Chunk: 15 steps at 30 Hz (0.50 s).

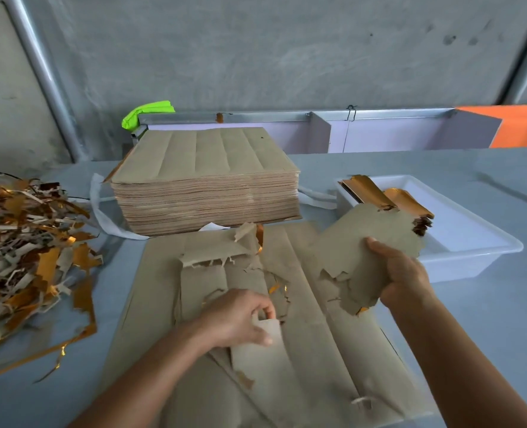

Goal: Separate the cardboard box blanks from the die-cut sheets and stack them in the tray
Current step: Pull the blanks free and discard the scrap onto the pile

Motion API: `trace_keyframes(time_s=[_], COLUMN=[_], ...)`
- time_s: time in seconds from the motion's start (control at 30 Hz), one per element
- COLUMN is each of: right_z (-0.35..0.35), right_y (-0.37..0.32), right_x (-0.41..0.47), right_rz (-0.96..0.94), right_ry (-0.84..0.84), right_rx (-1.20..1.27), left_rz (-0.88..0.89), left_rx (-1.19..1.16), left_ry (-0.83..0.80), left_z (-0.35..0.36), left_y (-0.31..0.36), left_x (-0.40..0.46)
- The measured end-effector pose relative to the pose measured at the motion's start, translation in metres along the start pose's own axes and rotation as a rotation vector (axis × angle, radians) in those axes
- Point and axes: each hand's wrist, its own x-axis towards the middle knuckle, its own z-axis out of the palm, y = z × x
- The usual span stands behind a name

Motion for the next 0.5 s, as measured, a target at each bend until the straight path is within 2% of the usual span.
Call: trace_keyframes(time_s=[0.07, 0.17, 0.27, 0.33, 0.37, 0.43, 0.5], right_z=[-0.001, 0.002, 0.008, 0.014, 0.016, 0.021, 0.023], right_y=[-0.001, 0.003, 0.009, 0.011, 0.013, 0.016, 0.016], right_x=[-0.001, -0.004, -0.006, -0.01, -0.012, -0.017, -0.02], right_rz=[0.089, 0.184, 0.228, 0.261, 0.274, 0.299, 0.319], right_ry=[-0.032, -0.085, -0.135, -0.166, -0.176, -0.209, -0.238], right_rx=[-0.01, -0.001, 0.037, 0.058, 0.069, 0.101, 0.135], left_rz=[-0.031, -0.073, 0.009, 0.054, 0.045, 0.077, 0.121], left_rx=[0.084, 0.048, 0.065, -0.232, -0.462, -0.854, -0.992], left_ry=[-0.053, -0.057, 0.188, 0.342, 0.318, 0.125, 0.025], left_z=[-0.01, -0.014, -0.012, -0.012, -0.012, -0.008, 0.002], left_y=[-0.011, -0.018, -0.008, 0.012, 0.025, 0.047, 0.06], left_x=[-0.001, 0.001, 0.006, 0.009, 0.009, 0.009, 0.01])
